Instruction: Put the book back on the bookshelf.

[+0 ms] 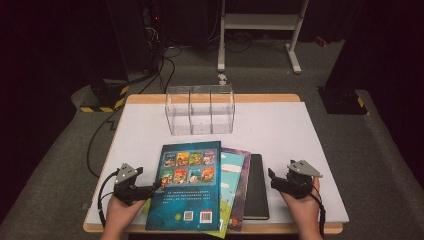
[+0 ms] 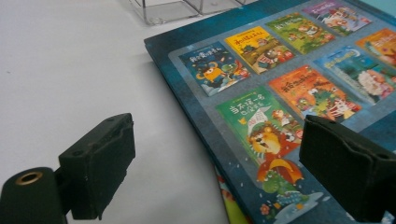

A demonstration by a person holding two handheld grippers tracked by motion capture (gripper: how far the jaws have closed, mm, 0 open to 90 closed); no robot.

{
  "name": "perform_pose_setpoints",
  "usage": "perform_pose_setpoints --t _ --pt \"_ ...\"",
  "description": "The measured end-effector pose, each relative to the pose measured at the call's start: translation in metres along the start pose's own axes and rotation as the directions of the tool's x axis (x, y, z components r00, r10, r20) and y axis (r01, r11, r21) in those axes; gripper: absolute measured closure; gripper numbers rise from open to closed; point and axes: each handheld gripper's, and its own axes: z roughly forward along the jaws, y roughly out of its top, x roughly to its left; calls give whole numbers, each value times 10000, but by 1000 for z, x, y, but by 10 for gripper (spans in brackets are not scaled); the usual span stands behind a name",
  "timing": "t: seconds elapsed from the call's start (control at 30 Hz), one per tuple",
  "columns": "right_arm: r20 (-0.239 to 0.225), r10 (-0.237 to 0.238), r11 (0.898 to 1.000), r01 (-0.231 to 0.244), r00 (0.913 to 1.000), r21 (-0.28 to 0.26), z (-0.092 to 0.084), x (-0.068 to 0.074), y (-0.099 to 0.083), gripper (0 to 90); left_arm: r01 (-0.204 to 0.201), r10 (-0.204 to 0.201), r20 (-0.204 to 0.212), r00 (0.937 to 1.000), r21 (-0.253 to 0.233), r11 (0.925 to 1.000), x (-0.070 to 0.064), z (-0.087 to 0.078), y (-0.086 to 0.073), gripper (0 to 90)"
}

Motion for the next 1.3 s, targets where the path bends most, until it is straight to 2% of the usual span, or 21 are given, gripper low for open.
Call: perform_pose_setpoints --t 0.1,0.33,0.47,0.5,0.53,0.57,0.6,0.67,0.73,0.83,0.93,1.0,1.03,1.07,1.13,1.23,1.3 --pt "-7 30 10000 -30 10000 12 1 0 -1 128 29 -29 42 10000 159 9999 1 1 0 105" --pt "-124 618 9979 -616 9980 185 5 -2 -3 86 286 -288 99 9995 269 9992 4 0 -1 105" --pt "-140 729 9968 -724 9972 334 6 -3 -3 60 339 -352 245 9991 506 9981 1 4 -1 105" --pt "-188 782 9964 -775 9968 351 7 -4 -3 51 367 -397 409 9984 721 9967 -1 7 -1 105" --pt "-188 782 9964 -775 9968 351 7 -4 -3 51 367 -397 409 9984 721 9967 -1 7 -1 106" --pt "-219 831 9959 -822 9963 365 6 -4 -3 35 380 -440 618 9971 954 9947 -5 11 -1 111" --pt "-219 831 9959 -822 9963 365 6 -4 -3 35 380 -440 618 9971 954 9947 -5 11 -1 113" --pt "-258 841 9960 -832 9961 333 5 -3 -3 32 276 -432 1190 9920 1299 9911 -13 18 -1 115" --pt "-318 859 9959 -850 9958 302 4 -2 -2 33 339 -523 1350 9895 1354 9902 -14 19 0 121" --pt "-487 826 9966 -824 9954 67 0 0 -1 38 251 -445 1308 9904 1463 9889 -17 20 2 116" --pt "-806 977 9941 -1010 9920 -384 -4 3 2 41 264 -455 1318 9902 1436 9893 -17 21 2 116" --pt "-963 1009 9936 -1054 9902 -419 -7 6 5 47 176 -366 1273 9912 1472 9889 -18 20 2 116" --pt "-1241 1069 9933 -1116 9865 -314 -9 10 8 68 108 -291 1222 9921 1478 9890 -20 20 3 116" --pt "-1241 1069 9933 -1116 9865 -314 -9 10 8 68 33 -212 1202 9925 1469 9891 -21 20 3 117" --pt "-1457 856 9959 -887 9856 -150 -11 18 12 88 -71 -108 1200 9927 1477 9890 -24 20 4 115" --pt "-1597 757 9968 -791 9843 -150 -12 24 14 89 -312 109 1349 9908 1495 9883 -31 21 5 115" --pt "-1959 438 9988 -470 9796 -116 -13 34 17 101 -547 314 1509 9880 1533 9867 -41 22 8 115"
